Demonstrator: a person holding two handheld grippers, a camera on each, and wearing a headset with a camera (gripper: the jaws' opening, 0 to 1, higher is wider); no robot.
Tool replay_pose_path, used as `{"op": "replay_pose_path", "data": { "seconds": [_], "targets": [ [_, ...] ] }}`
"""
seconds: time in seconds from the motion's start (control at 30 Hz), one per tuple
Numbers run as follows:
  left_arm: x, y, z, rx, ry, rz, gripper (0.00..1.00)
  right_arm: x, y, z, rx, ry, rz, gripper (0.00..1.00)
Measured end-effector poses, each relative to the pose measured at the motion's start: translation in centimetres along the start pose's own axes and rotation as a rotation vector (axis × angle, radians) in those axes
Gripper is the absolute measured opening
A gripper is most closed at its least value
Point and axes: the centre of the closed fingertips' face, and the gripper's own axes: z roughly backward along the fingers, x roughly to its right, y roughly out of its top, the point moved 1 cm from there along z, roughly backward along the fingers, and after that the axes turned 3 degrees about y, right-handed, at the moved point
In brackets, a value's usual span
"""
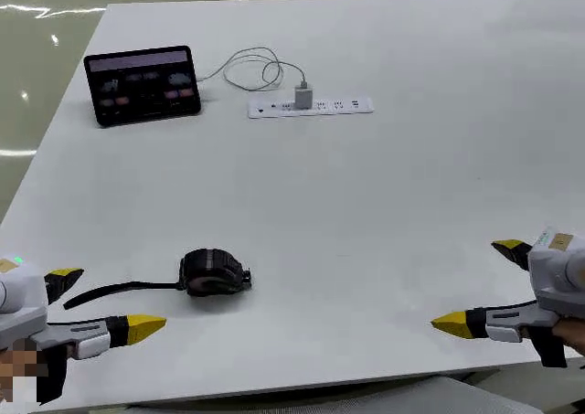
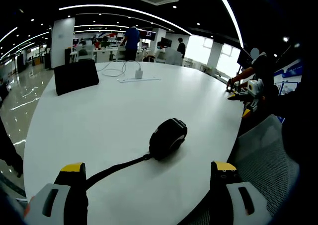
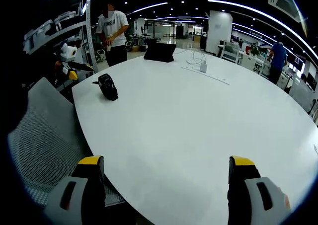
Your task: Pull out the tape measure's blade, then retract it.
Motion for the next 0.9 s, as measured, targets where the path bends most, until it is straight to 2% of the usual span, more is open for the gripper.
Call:
{"op": "replay_pose_path", "data": {
  "seconds": [0.3,0.4,0.63,0.9],
  "targets": [
    [0.1,-0.1,-0.3,-0.012,-0.005,-0.017,1.00,-0.3,-0.8,-0.5,-0.031,0.015,-0.009,1.00],
    [0.1,0.1,-0.3,-0.003,-0.008,-0.017,1.00,-0.4,-1.0,-0.6,-0.040,0.014,-0.006,1.00],
    [0.2,0.1,-0.4,-0.009,-0.010,-0.011,1.00,-0.6,-1.3,-0.8,-0.044,0.026,-0.008,1.00],
    [0.6,-0.5,-0.5,-0.022,-0.014,-0.014,1.00,-0.4,-1.6,-0.9,-0.048,0.026,-0.009,1.00]
  ]
}}
